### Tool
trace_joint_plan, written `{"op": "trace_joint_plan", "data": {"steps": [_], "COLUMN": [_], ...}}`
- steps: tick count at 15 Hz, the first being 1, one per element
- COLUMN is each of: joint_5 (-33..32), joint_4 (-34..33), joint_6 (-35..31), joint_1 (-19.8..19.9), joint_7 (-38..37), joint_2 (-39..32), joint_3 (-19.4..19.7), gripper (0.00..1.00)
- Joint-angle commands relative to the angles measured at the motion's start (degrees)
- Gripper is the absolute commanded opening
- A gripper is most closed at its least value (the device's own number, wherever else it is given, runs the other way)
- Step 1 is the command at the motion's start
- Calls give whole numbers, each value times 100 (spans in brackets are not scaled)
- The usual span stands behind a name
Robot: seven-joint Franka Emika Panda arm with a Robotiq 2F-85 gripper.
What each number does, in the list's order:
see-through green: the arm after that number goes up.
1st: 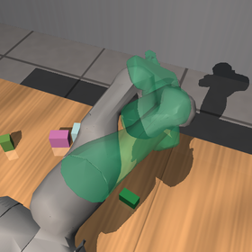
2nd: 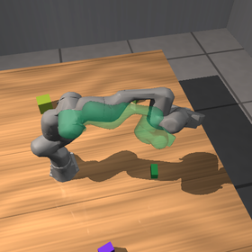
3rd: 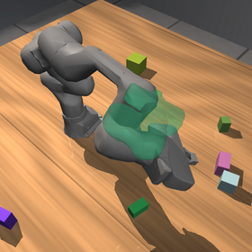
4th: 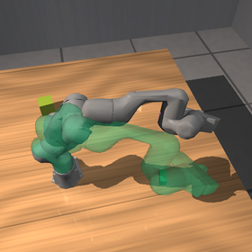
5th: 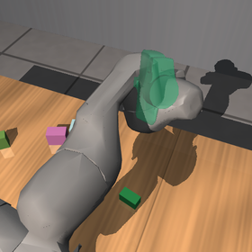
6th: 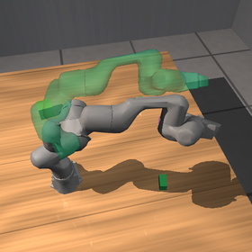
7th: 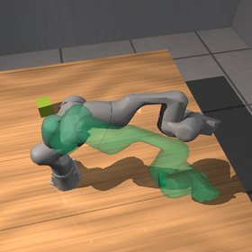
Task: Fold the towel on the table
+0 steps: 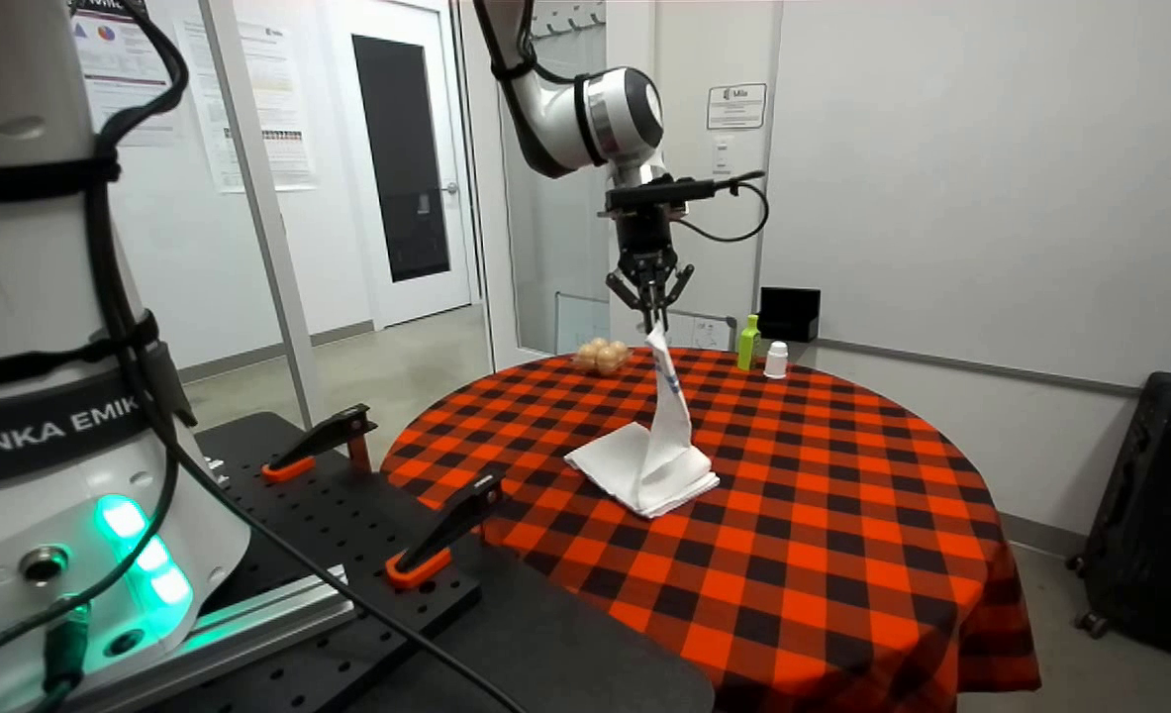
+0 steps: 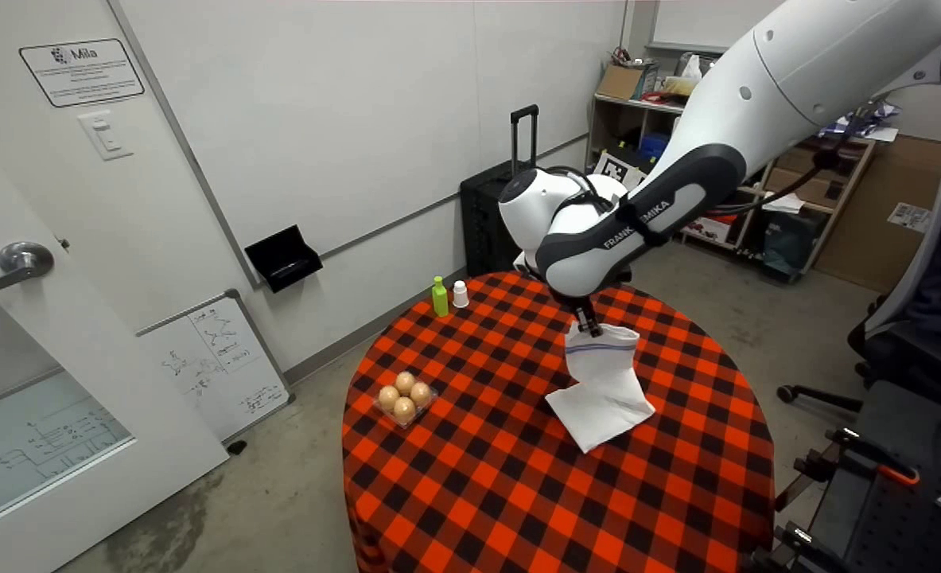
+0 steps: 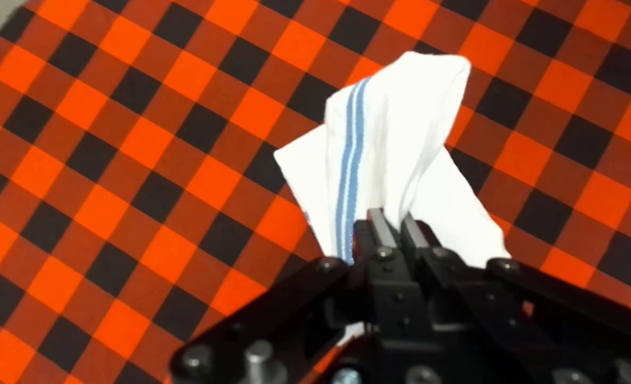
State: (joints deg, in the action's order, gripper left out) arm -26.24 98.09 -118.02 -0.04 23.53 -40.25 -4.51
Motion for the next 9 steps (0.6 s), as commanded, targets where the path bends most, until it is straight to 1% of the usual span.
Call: {"op": "trace_joint_plan", "data": {"steps": [1,6,9], "joint_5": [544,1163,1579], "joint_4": [350,451,324], "joint_6": [-231,-321,-355], "joint_1": [-32,-126,-91], "joint_7": [49,-78,-81], "joint_2": [-2,-56,-74], "joint_3": [-193,-378,-486], "gripper": [1,1,1]}}
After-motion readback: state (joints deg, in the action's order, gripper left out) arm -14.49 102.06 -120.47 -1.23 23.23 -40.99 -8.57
